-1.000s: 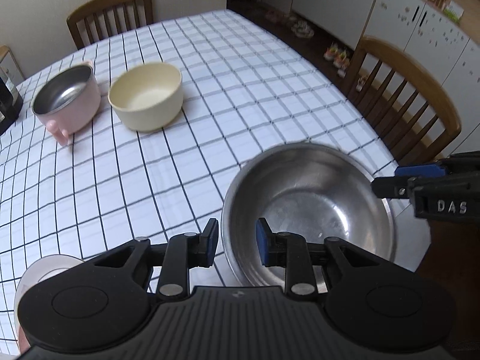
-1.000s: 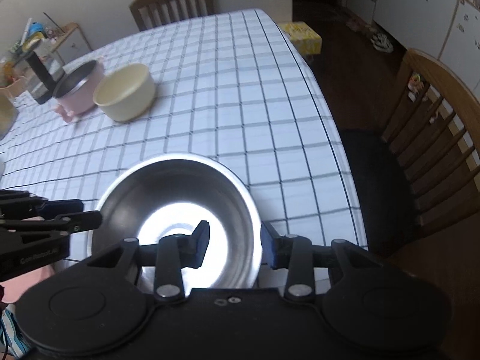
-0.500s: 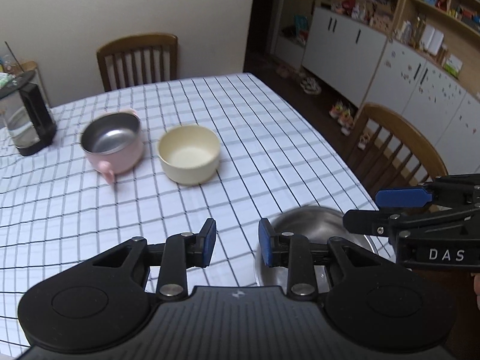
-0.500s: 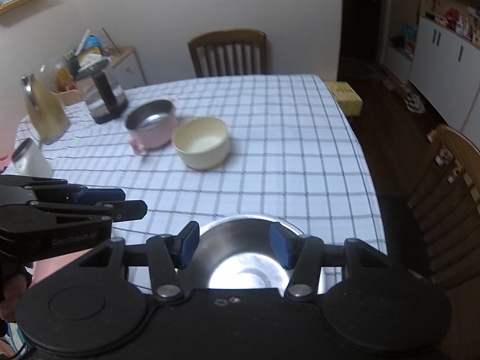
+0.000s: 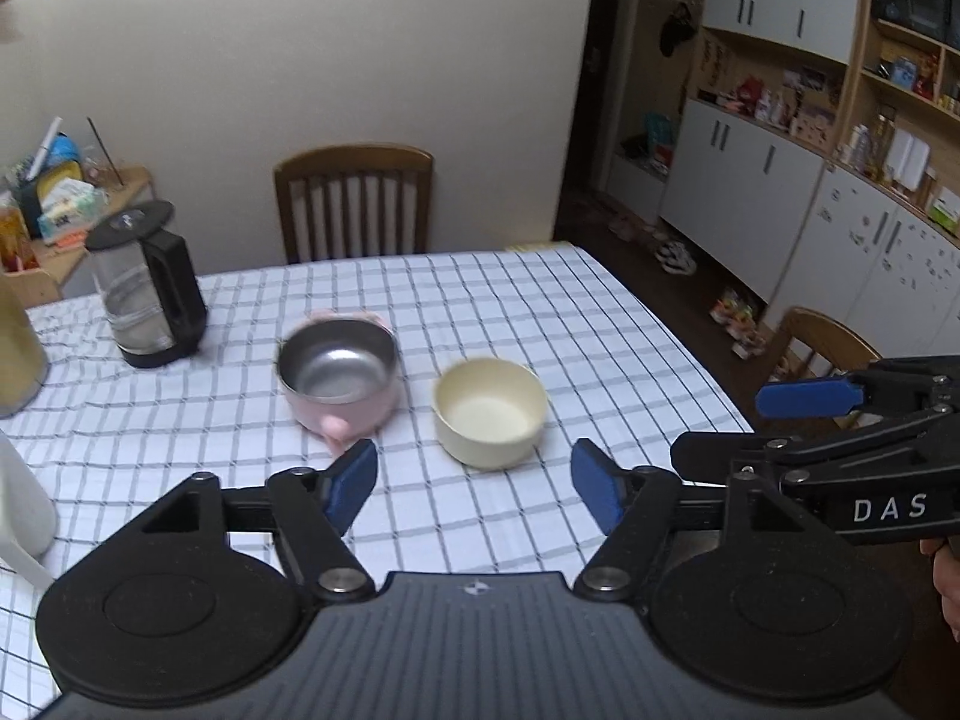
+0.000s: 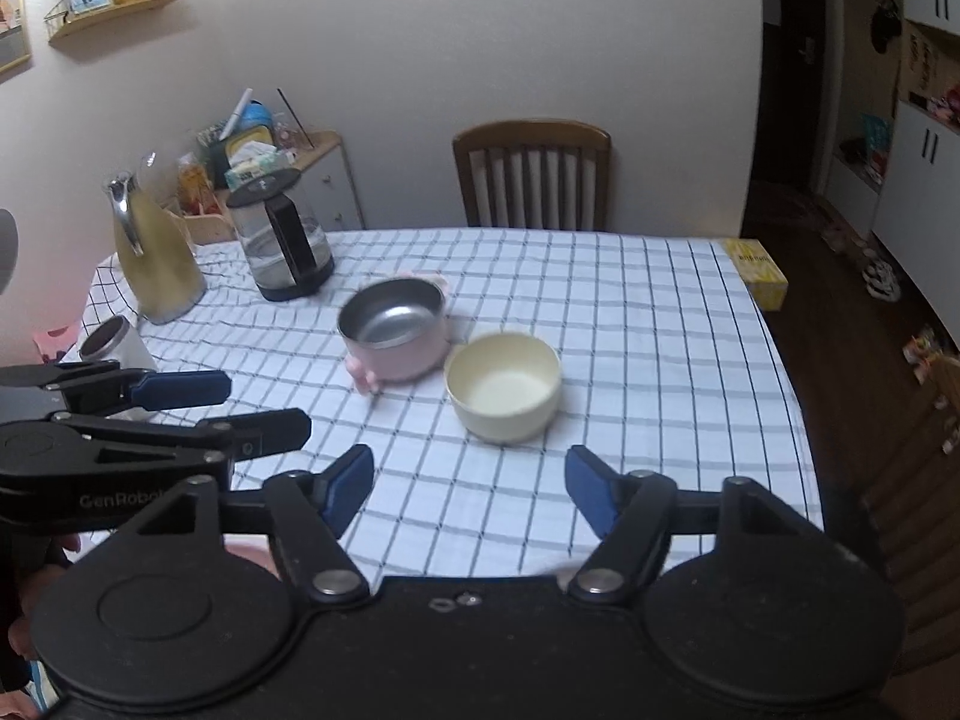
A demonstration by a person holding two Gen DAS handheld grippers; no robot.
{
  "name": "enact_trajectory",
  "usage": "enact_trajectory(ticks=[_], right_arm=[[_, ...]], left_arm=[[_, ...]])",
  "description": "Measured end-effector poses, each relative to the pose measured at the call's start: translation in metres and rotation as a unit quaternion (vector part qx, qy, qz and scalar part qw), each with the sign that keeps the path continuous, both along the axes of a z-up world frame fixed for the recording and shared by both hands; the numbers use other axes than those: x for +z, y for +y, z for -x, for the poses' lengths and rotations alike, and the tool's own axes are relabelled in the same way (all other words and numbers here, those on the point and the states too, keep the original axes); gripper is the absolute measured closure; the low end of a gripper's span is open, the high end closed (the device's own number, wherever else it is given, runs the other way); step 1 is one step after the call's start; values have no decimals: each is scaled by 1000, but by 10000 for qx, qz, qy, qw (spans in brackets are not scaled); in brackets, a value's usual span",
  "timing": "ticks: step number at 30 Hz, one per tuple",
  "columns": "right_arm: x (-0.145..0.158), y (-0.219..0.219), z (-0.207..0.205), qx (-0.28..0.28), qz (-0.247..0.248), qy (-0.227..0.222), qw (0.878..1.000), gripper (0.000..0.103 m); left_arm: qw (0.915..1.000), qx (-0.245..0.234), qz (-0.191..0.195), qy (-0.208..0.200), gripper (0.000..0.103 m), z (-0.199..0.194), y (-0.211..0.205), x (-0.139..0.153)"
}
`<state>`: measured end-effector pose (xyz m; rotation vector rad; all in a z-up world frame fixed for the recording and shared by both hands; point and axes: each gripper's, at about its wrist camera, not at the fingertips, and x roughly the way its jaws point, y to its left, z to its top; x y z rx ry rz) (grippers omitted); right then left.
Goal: Organize plates and bowls
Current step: 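Lower the steel bowl onto the plates and open both grippers, then move both grippers to the pink pot with the pink handle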
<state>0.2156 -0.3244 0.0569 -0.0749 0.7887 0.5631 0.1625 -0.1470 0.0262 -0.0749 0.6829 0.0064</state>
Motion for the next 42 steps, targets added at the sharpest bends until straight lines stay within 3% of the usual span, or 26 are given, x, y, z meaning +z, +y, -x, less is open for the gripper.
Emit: enact_trajectory(ticks=[7, 12, 25, 33, 42], right_arm=[[4, 26, -37, 116, -174, -151, 9997, 7], [-1, 45, -66, 301, -182, -230, 9991, 1], [-34, 93, -157, 527, 130, -145, 9984, 0], [-77, 127, -207, 629, 422, 244, 9968, 1], [-124, 157, -240, 613, 671, 782, 9928, 11]], left_arm=[[9990, 398, 73, -185, 23, -27, 33, 2], [9978, 644, 25, -148, 23, -59, 53, -3], [9926, 1159, -121, 334, 23, -155, 99, -40], [9859, 1408, -1, 900, 23, -208, 127, -85], [9769, 1644, 36, 1362, 23, -243, 146, -123]])
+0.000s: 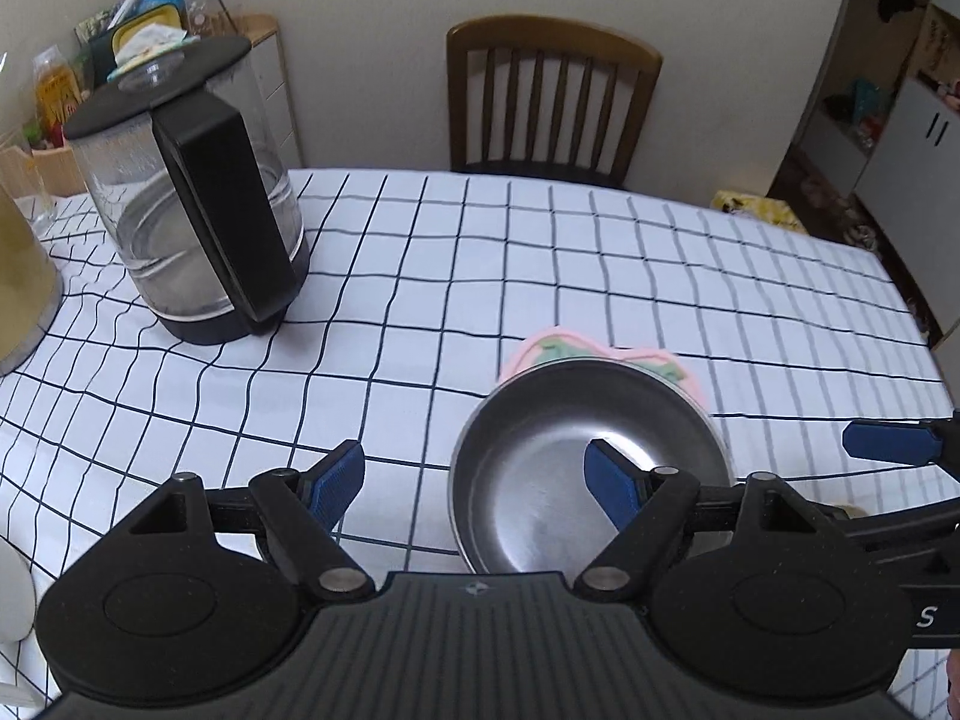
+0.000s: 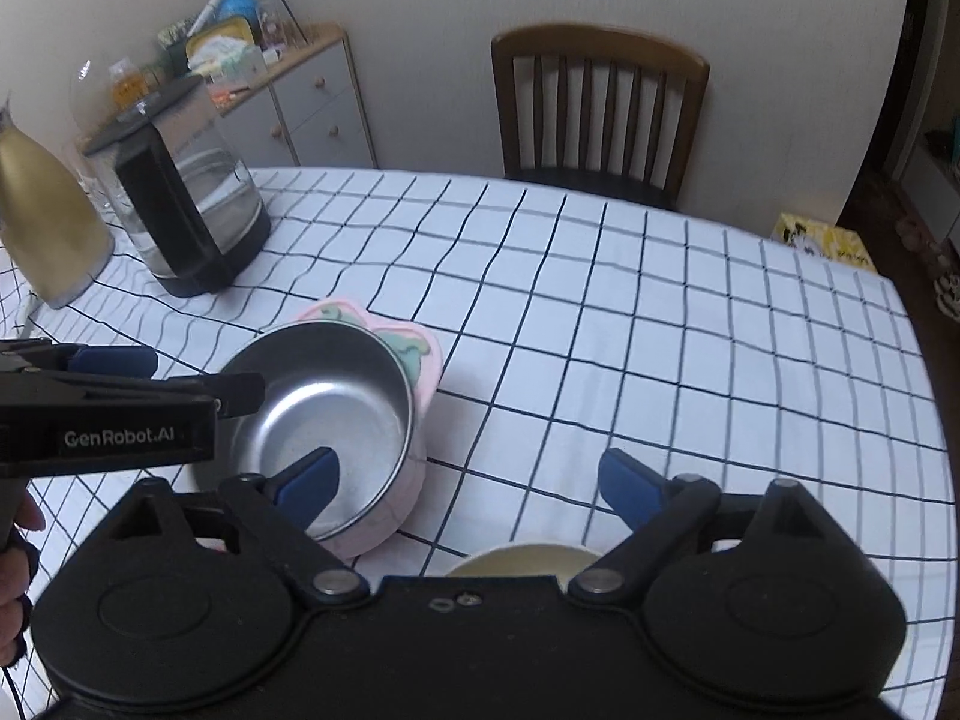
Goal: Organize plates and bowls
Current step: 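Move both grippers to the pink pot with the pink handle, then close both grippers on the pink pot rim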
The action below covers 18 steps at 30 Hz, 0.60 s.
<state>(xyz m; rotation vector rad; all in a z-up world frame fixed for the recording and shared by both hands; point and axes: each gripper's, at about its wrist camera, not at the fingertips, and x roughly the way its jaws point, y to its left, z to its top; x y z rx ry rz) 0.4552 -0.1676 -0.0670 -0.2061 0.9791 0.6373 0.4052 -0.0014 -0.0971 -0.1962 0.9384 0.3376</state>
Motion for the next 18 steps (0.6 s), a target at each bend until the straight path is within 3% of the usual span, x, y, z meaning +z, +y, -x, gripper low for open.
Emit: enact_trajectory(ticks=[6, 9, 13, 17, 18], right_arm=[[-18, 14, -9, 11, 83, 225, 9997, 27], [-23, 19, -9, 33, 129, 286, 9995, 35], [-27, 23, -10, 19, 151, 393, 9991, 53], [-28, 26, -9, 54, 126, 452, 9989, 63], [-27, 26, -8, 72, 115, 454, 9989, 67]], left_arm=[[9997, 107, 161, 141, 26, -7, 8, -18], [9995, 91, 201, 216, 42, -9, 8, -23], [9993, 74, 231, 301, 65, -12, 8, -28], [9993, 79, 209, 298, 73, -13, 6, -27], [9993, 83, 206, 307, 81, -13, 5, -27]])
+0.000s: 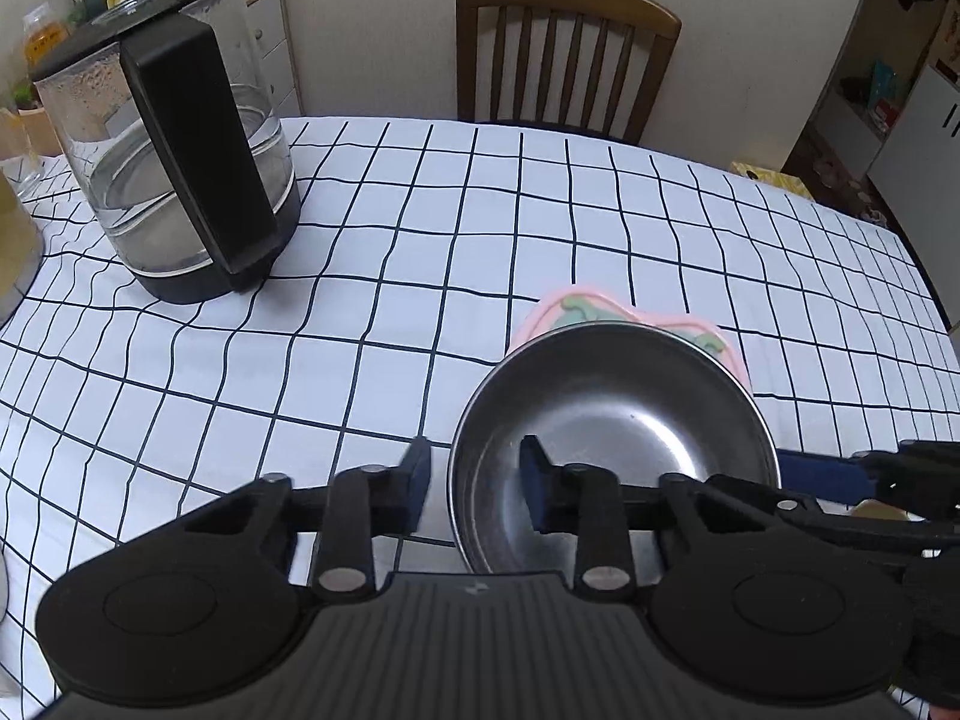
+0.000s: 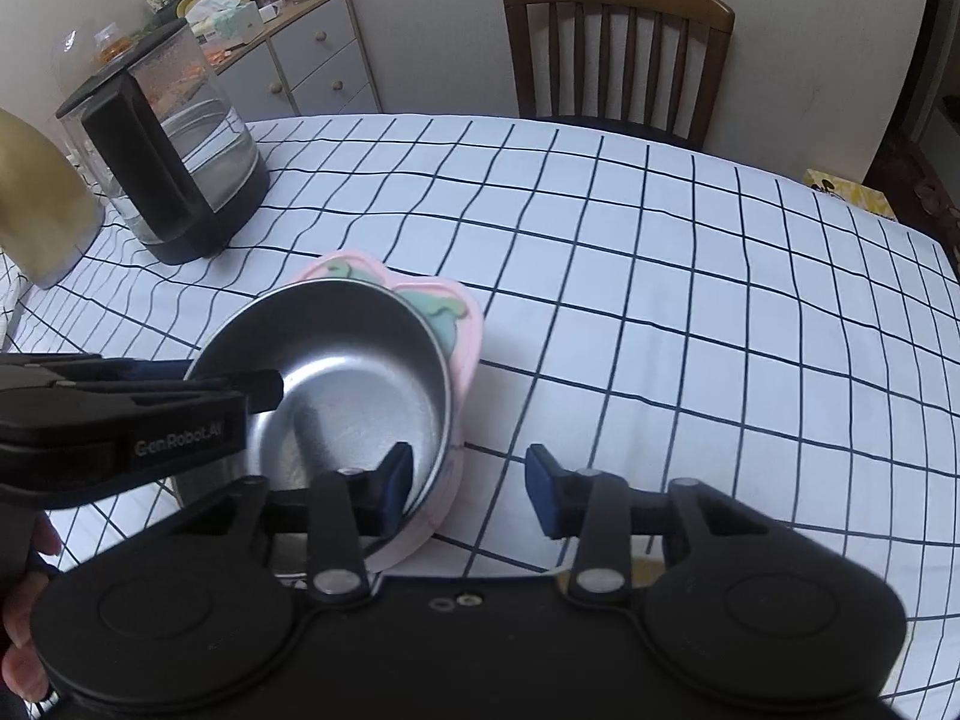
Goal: Organize plates and bowls
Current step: 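Close both grippers on the pink pot rim, then lift the pink pot with both grippers and carry it toward the steel bowl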
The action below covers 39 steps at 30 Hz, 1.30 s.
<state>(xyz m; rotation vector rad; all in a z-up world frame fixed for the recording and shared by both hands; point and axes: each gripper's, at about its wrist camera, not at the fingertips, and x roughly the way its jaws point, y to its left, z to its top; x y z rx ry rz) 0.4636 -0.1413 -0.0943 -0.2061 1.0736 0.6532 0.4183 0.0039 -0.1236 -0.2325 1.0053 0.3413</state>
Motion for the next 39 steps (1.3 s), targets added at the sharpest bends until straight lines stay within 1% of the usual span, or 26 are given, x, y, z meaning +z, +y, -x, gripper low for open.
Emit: enact_trajectory(ticks=[1, 2, 4, 7, 10, 12, 18, 23, 32, 39], right_arm=[[0, 1, 0, 25, -14, 0, 10000, 72], [1, 2, 1, 39, -25, -3, 10000, 74], [2, 4, 2, 44, -45, -2, 10000, 82], [3, 7, 6, 89, -29, -60, 9999, 89], [5, 11, 11, 110, 60, -238, 9996, 90], [6, 11, 12, 43, 66, -268, 9996, 91], [9, 9, 17, -33, 41, -221, 9997, 93], [16, 6, 23, -64, -46, -205, 9998, 93], [42, -4, 47, -29, -172, -311, 9994, 94], [72, -18, 69, -80, -268, -474, 9985, 94]], left_arm=[[10000, -12, 4, 21, 86, 0, -1, 0], [10000, -7, -31, 39, 86, 0, -1, 0], [9999, 0, -89, 63, 91, 0, -1, 0], [9999, 37, -106, 76, 96, 2, 0, 1], [9999, 45, -157, 41, 97, 5, -1, 4], [9998, 67, -202, 60, 97, 7, -2, 6], [9996, 173, -193, 65, 98, 18, -5, 9], [9996, 198, -212, -17, 98, 32, -7, 21], [9992, 207, -276, -191, 98, 60, -18, 53], [9991, 76, -311, -286, 98, 86, -34, 81]])
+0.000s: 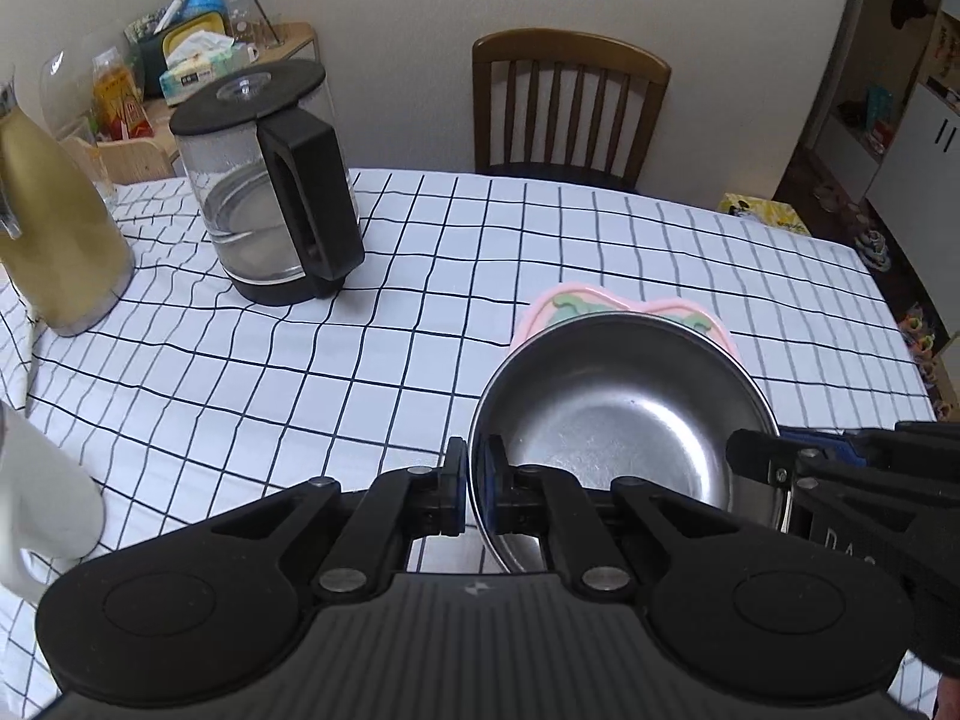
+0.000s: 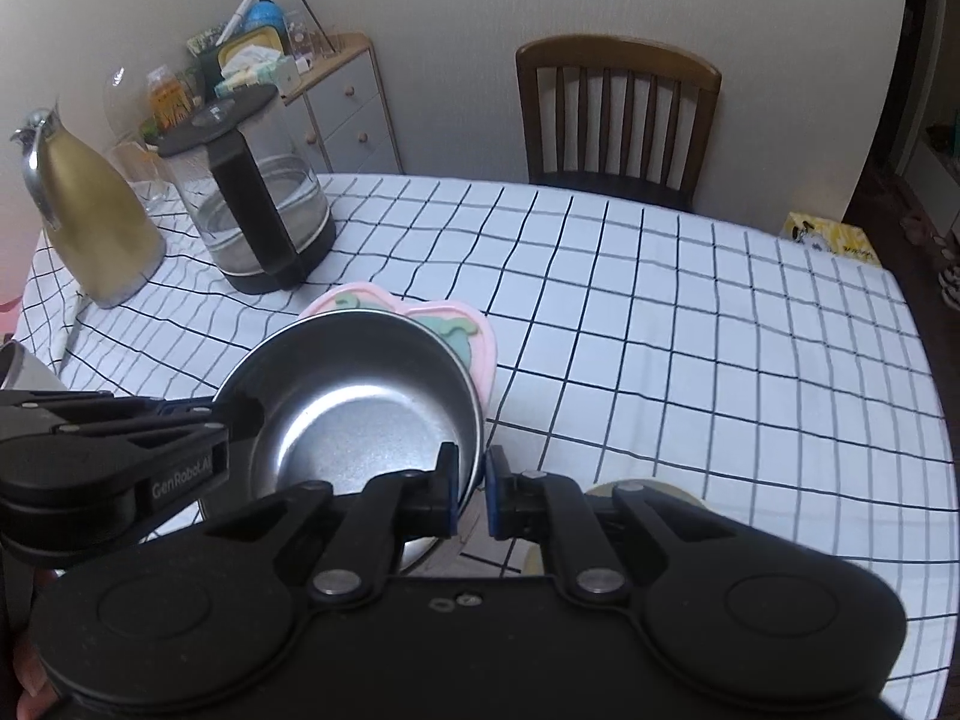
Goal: Organize plates and bowls
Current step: 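Lift the pink pot with both grippers and carry it toward the steel bowl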
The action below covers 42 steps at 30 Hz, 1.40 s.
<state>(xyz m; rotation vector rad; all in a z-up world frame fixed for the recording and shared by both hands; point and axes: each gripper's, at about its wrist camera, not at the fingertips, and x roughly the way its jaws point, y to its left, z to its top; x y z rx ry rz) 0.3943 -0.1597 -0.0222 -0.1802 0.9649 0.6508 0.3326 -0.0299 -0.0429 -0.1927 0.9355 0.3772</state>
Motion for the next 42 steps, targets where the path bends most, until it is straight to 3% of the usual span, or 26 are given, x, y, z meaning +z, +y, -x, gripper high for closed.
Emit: enact_trajectory(ticks=[11, 20, 31, 42], right_arm=[[42, -40, 42, -277, -28, -119, 9995, 95], [58, -91, 82, -672, -30, -134, 9976, 96], [62, -167, 130, -1354, 149, -111, 9906, 96], [39, -230, 165, -2024, 245, 183, 9788, 96]], left_arm=[[9984, -543, -91, -110, 98, 44, -47, 41], [9939, -1094, -69, -104, 98, 78, -101, 57], [9800, -1989, 40, 4, 98, 110, -178, 53], [9628, -2680, 112, 326, 98, 126, -240, 22]])
